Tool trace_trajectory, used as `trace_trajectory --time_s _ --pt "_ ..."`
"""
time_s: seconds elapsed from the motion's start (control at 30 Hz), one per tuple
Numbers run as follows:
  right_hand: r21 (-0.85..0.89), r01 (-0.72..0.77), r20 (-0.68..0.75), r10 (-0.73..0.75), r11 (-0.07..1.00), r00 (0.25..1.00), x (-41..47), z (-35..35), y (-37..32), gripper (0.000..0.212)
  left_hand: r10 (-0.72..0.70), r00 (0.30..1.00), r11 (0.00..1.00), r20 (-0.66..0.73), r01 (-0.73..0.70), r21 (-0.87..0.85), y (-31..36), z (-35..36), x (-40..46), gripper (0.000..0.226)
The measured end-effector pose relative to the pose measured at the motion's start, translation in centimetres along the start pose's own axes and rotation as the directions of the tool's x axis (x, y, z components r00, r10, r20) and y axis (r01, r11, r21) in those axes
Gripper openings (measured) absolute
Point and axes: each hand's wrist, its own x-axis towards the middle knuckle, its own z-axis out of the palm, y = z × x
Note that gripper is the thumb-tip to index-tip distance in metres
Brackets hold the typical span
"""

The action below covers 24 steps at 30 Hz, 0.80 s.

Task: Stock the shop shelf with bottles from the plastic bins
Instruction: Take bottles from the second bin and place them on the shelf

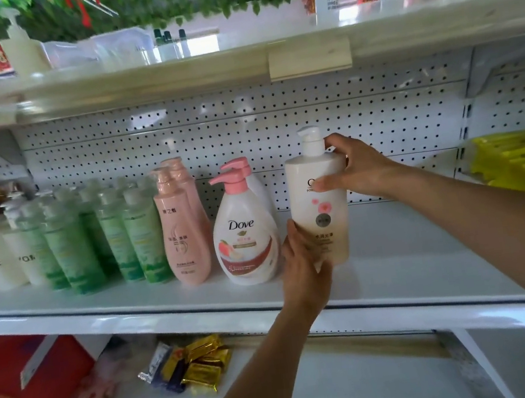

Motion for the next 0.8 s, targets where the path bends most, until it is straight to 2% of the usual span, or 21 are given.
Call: trace_trajectory --time_s 0.23,0.47,0.63,0.8 --pt "-0.059 -0.012 -0.008 0.012 0.998 1.0 3.0 1.1 0.9 0.06 -0.093 0.986 0.996 0.14 0.091 0.02 -0.1 0.4 3.1 0.105" --pt "-0.132 -0.041 -0.012 0.04 0.99 0.999 5.3 1.8 1.9 0.062 -0.179 0.981 0.983 0.072 0.18 -0.02 -0.8 1.4 4.9 0.121" --pt "-0.149 -0.056 0.004 0.057 0.987 0.998 5.4 1.7 2.0 0.061 -0.188 0.972 0.979 0.144 0.196 -0.047 -1.4 1.3 4.8 0.108" --pt "-0.157 -0.098 -0.009 0.098 0.983 0.995 4.4 2.2 1.1 0.065 -0.211 0.967 0.976 0.145 0.217 -0.021 -0.8 1.0 4.6 0.109"
